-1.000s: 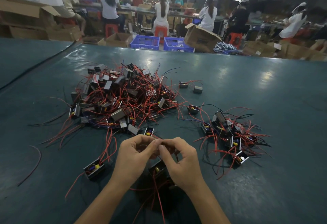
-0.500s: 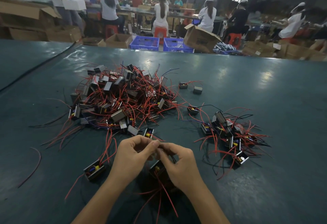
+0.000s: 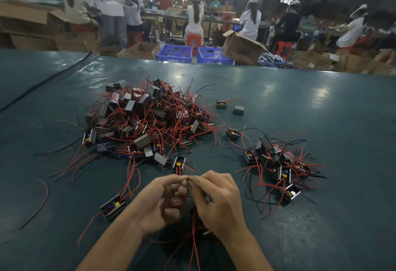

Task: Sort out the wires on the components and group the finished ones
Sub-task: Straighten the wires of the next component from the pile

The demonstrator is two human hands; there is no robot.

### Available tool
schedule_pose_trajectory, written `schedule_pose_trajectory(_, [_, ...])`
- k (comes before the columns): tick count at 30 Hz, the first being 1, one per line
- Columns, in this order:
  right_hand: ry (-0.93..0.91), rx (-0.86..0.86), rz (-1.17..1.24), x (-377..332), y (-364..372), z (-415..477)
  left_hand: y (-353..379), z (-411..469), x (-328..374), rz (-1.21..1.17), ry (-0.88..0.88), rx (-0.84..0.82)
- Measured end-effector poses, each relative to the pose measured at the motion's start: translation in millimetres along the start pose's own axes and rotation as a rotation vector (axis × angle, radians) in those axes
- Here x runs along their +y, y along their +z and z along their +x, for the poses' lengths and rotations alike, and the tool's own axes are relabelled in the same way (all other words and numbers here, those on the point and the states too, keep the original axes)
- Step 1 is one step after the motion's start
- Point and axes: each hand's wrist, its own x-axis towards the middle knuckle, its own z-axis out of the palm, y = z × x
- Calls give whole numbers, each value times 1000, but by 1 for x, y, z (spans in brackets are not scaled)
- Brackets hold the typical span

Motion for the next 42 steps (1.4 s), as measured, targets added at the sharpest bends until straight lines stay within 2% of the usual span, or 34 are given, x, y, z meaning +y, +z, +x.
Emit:
schedule_pose_trajectory(2, [126,-38,123,0,-2,0,3,1,-2,126,141,52])
schedule_pose_trajectory(5, [319,-107,374,2,-5,2,2,2,-5,624,624,205])
schedule_pose_trajectory(7, [394,-132,503,2,-7,4,-3,1,-4,821,870,202])
schedule_pose_trajectory(12, [545,-192,718,2,-10,6,-11,3,-3,1101,1252,141])
schedule_pose_trajectory(14, [570,-204,749,1,-10,7,-12,5,-3,1221,1350,155])
schedule_pose_trajectory(16, [538,-191,717,1,-10,6,-14,4,-3,1290,1348,192])
schedule_pose_trajectory(18, [438,-174,585,2,-9,5,-13,1,-3,1285,1248,260])
schedule_pose_trajectory(22, [178,-142,199,7,-6,1,-5,1,-1,1085,789,332])
schedule_pose_trajectory(24, [51,-88,74,8,-5,1,-2,-2,2,736,466,260])
schedule_pose_trajectory(26, [-40,-19,8,9,-4,2,-2,-5,6,314,142,95])
schedule_pose_trajectory(27, [-64,6,-4,9,-3,3,-3,-6,7,145,32,9])
schedule_pose_trajectory(29, [-55,17,21,7,-3,2,-4,-6,5,-6,-31,-95])
schedule_pose_trajectory(31, [44,-16,113,5,-3,1,-3,-4,2,146,79,-73])
schedule_pose_trajectory(34, [249,-78,342,2,-5,2,-1,-1,-2,594,497,83])
schedule_pose_trajectory(36, [320,-97,469,2,-7,4,-5,1,-3,798,774,139])
schedule_pose_trajectory(38, [366,-120,557,2,-8,5,-11,1,-2,918,971,136])
schedule_pose_trajectory(42, [435,-160,629,2,-8,5,-16,1,2,1164,1239,98])
